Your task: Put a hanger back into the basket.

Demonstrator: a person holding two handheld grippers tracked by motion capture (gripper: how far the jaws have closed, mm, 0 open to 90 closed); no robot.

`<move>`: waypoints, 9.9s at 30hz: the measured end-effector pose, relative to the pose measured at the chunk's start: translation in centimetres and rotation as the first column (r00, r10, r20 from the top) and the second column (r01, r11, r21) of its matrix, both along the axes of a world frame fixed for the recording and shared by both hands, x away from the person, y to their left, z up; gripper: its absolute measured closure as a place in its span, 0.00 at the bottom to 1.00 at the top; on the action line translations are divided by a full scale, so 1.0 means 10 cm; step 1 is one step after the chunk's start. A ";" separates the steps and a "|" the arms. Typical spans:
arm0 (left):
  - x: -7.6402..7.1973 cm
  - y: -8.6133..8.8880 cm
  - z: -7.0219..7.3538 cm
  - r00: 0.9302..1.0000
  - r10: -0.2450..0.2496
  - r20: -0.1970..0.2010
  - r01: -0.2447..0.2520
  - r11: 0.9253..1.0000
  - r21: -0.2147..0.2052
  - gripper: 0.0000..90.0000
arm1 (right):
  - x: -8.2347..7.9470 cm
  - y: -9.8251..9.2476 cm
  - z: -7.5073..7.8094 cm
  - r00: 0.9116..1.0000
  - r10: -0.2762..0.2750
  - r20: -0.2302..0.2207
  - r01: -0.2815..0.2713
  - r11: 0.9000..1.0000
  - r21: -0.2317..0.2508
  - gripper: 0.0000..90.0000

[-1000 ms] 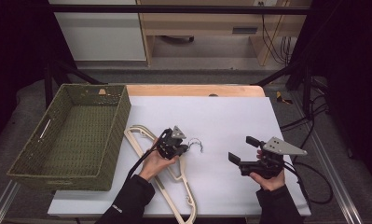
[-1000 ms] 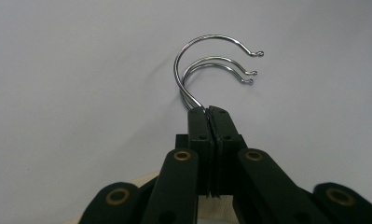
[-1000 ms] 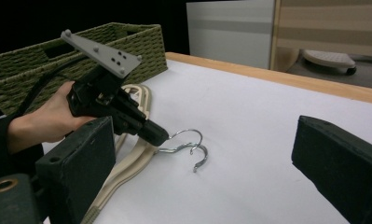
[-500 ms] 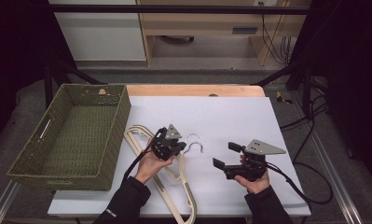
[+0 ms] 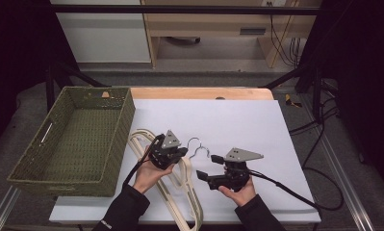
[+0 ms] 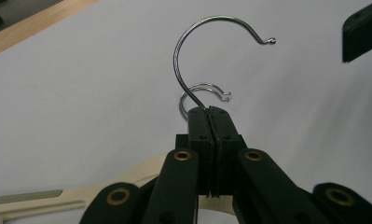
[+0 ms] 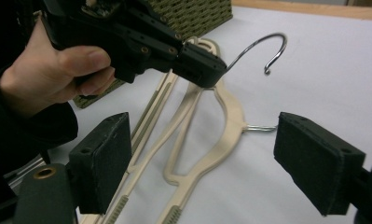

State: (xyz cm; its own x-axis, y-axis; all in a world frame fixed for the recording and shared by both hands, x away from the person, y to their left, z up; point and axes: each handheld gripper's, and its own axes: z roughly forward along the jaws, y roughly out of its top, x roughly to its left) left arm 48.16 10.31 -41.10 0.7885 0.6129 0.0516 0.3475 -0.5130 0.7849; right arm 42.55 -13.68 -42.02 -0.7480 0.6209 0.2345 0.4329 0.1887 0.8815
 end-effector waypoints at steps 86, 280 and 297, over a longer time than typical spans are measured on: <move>-0.58 0.53 0.41 0.992 -0.129 -0.019 0.125 0.984 -0.130 0.19 | 0.01 0.12 0.20 0.933 0.294 -0.207 -0.293 0.955 0.033 0.97; 0.24 3.43 0.32 0.772 0.621 -0.134 -0.620 0.783 0.060 0.74 | -0.01 -0.82 0.35 0.979 -0.152 0.136 0.157 0.987 -0.029 0.07; -0.30 2.62 0.77 0.911 0.408 0.063 -0.381 0.888 -0.258 0.35 | -0.04 -0.81 0.35 0.977 -0.163 0.135 0.166 0.986 -0.013 0.08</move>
